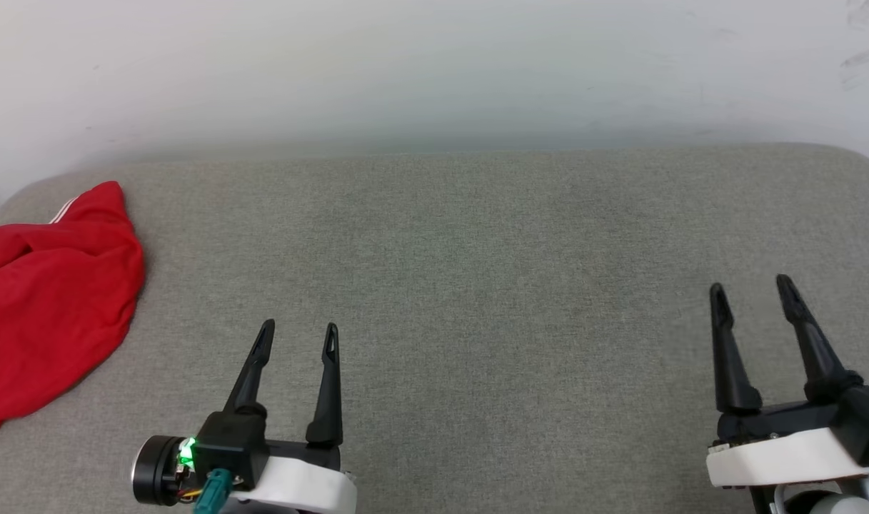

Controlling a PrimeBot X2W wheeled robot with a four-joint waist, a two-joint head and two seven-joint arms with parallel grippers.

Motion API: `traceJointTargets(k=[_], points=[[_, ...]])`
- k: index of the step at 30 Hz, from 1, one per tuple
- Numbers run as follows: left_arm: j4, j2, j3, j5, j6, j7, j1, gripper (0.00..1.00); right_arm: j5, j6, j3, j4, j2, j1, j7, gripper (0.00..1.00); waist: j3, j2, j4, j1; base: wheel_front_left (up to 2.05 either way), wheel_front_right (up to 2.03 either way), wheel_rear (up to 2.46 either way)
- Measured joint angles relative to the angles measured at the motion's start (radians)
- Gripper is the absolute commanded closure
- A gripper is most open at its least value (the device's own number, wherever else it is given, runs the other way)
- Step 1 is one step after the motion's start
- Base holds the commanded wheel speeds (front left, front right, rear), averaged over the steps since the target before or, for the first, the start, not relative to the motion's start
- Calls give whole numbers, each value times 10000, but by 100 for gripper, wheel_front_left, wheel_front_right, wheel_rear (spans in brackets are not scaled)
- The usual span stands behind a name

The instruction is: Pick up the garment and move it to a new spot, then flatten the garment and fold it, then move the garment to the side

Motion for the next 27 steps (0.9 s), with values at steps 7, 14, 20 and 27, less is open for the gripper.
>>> traceJointTargets(k=[7, 14, 20, 27], points=[[67, -587, 941, -169, -1051, -165, 311, 0, 825, -2, -192, 44, -6, 106, -115, 0, 40, 0, -23, 0, 0, 0, 0], [96, -1346, 2159, 297, -2548, -291, 617, 0, 1154, -2, -138, 209, -6, 159, -270, 0, 66, 0, -61, 0, 0, 0, 0], [401, -1745, 2800, 738, -3465, -399, 774, 0, 1346, -2, -138, 698, -6, 256, -368, 0, 77, 0, -99, 0, 0, 0, 0], [993, -1868, 2888, 1189, -3856, -518, 892, 0, 1210, 0, -178, 1202, -8, 336, -493, 0, 75, 0, -121, 0, 0, 0, 0]])
